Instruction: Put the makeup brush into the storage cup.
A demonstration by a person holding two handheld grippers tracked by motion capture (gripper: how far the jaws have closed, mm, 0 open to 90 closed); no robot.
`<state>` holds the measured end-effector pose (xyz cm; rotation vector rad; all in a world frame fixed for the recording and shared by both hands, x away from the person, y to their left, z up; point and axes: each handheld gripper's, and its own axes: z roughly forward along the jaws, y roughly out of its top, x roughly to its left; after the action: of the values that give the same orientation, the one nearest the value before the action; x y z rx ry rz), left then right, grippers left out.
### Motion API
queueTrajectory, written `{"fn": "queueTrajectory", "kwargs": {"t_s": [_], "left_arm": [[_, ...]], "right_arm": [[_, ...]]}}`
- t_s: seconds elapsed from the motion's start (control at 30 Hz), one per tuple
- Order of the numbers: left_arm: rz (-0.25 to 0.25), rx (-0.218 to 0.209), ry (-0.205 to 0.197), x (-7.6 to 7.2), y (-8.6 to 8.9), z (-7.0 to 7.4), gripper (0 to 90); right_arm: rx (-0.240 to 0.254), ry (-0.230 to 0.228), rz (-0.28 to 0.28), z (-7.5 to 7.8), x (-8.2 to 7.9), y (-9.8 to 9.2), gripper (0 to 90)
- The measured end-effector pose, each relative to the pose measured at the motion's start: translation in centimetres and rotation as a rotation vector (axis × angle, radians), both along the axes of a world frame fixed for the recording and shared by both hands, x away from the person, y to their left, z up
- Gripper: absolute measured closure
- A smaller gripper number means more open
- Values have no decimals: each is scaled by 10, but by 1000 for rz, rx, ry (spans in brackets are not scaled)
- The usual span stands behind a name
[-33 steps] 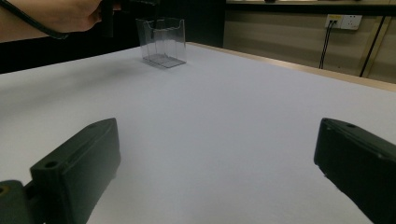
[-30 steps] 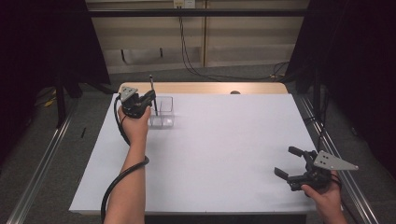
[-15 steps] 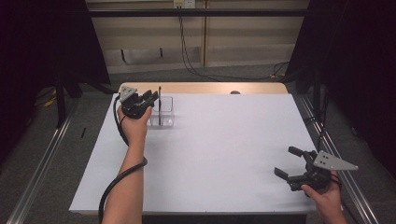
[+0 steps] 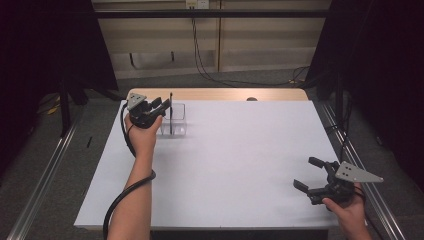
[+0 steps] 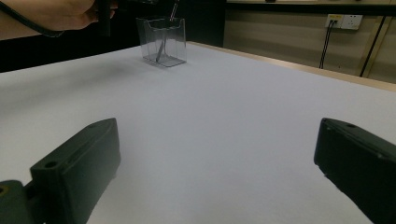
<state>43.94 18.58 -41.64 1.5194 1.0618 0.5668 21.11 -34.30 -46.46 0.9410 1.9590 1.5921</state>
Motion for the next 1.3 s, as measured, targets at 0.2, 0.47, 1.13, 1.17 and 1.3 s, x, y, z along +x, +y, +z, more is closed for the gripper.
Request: {"fn": "queueTrajectory", "kwargs": {"t_s": [0.2,0.47,1.13,1.17,1.3], "left_arm": [[-8,-2,0,-1,0,0,541],[-21,-1,-7,-4,2,0,466],[-80,-35,-29,-12,6,-3,284],[-82,-29,-32,-12,7,-3,278],[-88,-34,-39,-14,8,-4,249]], "right_arm": [[-2,0,0,0,0,0,1],[-1,0,1,0,-1,1,1],[-5,0,3,0,-1,1,1],[-4,0,4,0,-1,1,1],[-5,-1,4,0,0,2,1]]}}
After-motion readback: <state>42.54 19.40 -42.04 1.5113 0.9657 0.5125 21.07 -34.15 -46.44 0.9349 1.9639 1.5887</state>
